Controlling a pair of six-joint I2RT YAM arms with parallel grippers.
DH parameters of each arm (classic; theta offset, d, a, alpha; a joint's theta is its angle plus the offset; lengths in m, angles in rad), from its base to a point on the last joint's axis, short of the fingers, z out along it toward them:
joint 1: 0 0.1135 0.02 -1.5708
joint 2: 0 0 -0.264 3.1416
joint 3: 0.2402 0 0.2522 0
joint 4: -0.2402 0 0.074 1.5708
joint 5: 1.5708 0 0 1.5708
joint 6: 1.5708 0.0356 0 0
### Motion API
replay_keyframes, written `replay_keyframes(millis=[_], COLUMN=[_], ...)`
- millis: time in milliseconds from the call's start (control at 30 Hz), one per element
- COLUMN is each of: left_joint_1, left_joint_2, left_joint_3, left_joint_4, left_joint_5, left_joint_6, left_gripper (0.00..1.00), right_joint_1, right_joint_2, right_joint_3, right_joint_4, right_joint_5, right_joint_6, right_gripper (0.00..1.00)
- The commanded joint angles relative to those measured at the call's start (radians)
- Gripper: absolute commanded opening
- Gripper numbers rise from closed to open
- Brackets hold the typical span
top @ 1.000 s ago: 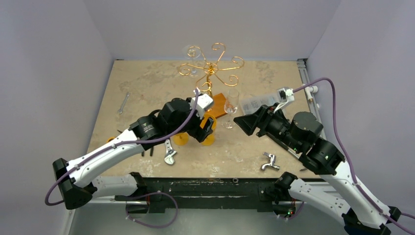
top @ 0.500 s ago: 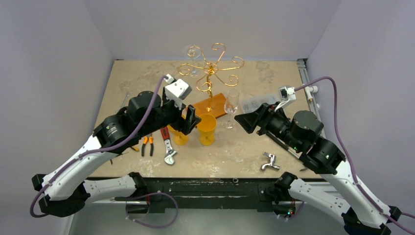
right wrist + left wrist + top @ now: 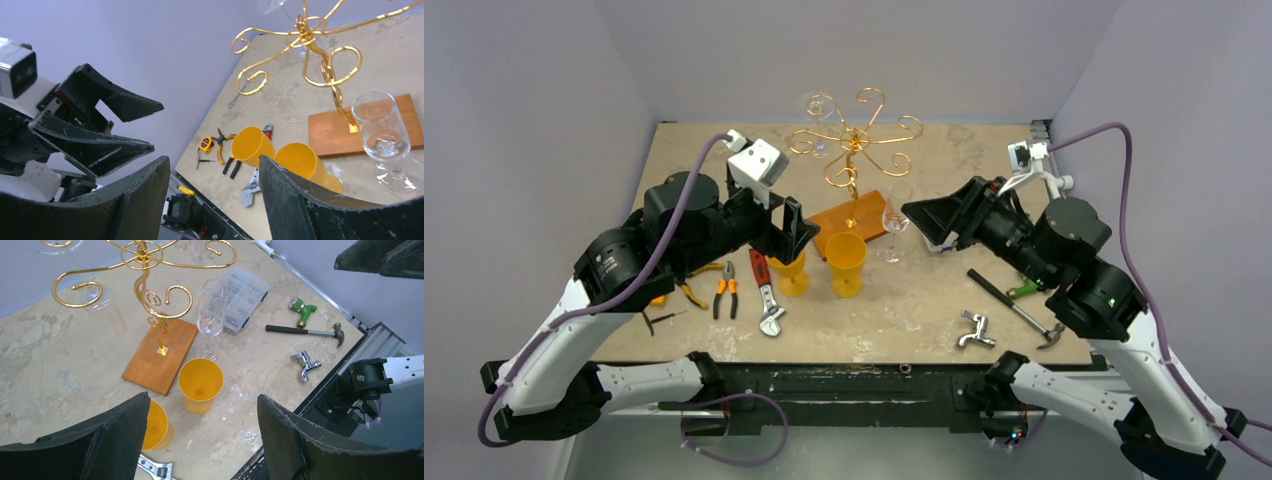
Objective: Take the wine glass off the wine glass rack
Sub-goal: Place the wine glass at the center of the board.
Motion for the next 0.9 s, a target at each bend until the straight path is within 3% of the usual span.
replay_keyframes(millis=[0, 233, 400, 633, 867], left_joint_1=[0.009, 0.084, 0.179, 0.2, 0.2], left_joint_2=[0.038, 0.097, 0.072, 0.078, 0.024], left_joint_3=[0.084, 0.197, 0.166, 0.166, 0.131], left_joint_4=[-0.08, -0.182, -0.153, -0.15, -0.166], left_joint_5=[-0.021, 0.112, 0.217, 0.137, 0.073], left_joint_6=[0.01, -0.008, -0.069, -0.104, -0.132], left_gripper=[0.77, 0.85, 0.88, 0.89, 0.89], right_joint_1=[0.001, -0.002, -0.033, -0.191, -0.247], right_joint_2=[0.089, 0.288, 0.403, 0.524, 0.632], right_joint_3=[0.131, 0.393, 0.524, 0.614, 0.711], right_joint_4=[0.018, -0.099, -0.111, -0.105, -0.13], right_joint_5=[-0.03, -0.086, -0.151, -0.385, -0.503], right_joint_6=[0.034, 0.045, 0.089, 0.223, 0.213], right_gripper=[0.65, 0.64, 0.63, 0.59, 0.57])
